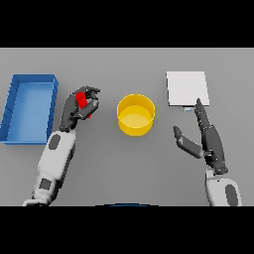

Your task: Pick up the red beaker and tilt it to pour out 1 green nut into yellow bowl. Pick up the yellow bowl and place it on the metallic measuring scale.

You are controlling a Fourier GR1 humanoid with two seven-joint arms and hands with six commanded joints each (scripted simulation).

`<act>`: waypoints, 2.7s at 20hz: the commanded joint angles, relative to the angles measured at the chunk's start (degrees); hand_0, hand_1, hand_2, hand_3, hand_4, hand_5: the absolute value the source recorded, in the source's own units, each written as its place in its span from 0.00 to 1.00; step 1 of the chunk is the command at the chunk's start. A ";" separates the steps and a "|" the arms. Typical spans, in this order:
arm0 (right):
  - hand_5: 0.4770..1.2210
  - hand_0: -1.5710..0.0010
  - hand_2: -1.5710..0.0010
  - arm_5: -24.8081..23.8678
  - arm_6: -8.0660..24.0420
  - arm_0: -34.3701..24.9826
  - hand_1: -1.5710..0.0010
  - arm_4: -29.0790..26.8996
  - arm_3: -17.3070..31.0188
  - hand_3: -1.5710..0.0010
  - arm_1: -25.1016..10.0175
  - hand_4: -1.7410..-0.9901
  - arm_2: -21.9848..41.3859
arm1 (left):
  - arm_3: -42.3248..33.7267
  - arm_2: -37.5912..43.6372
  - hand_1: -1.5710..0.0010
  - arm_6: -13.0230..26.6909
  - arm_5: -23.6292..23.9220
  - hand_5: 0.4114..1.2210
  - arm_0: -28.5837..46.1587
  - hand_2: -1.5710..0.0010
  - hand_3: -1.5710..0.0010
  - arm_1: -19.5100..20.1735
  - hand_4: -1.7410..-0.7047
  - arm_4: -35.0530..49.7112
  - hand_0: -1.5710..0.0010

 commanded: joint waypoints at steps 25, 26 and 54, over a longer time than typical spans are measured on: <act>0.25 1.00 1.00 -0.96 -3.05 -0.46 1.00 2.49 0.60 1.00 -0.57 0.70 0.53 | -8.81 -5.26 0.01 4.77 -5.43 0.90 -4.85 0.01 0.01 5.98 0.01 -1.56 0.01; 0.25 1.00 1.00 -1.21 -2.80 -0.45 1.00 3.06 1.28 1.00 -0.45 0.71 0.72 | -8.81 -6.71 0.01 5.11 -5.44 0.89 -5.27 0.01 0.01 6.59 0.01 -3.53 0.01; 0.17 1.00 1.00 -0.96 -0.61 1.20 1.00 1.12 -0.22 1.00 1.17 0.70 0.46 | 2.64 -49.21 0.00 6.97 -25.47 1.00 -33.10 0.00 0.06 15.07 0.01 -52.00 0.00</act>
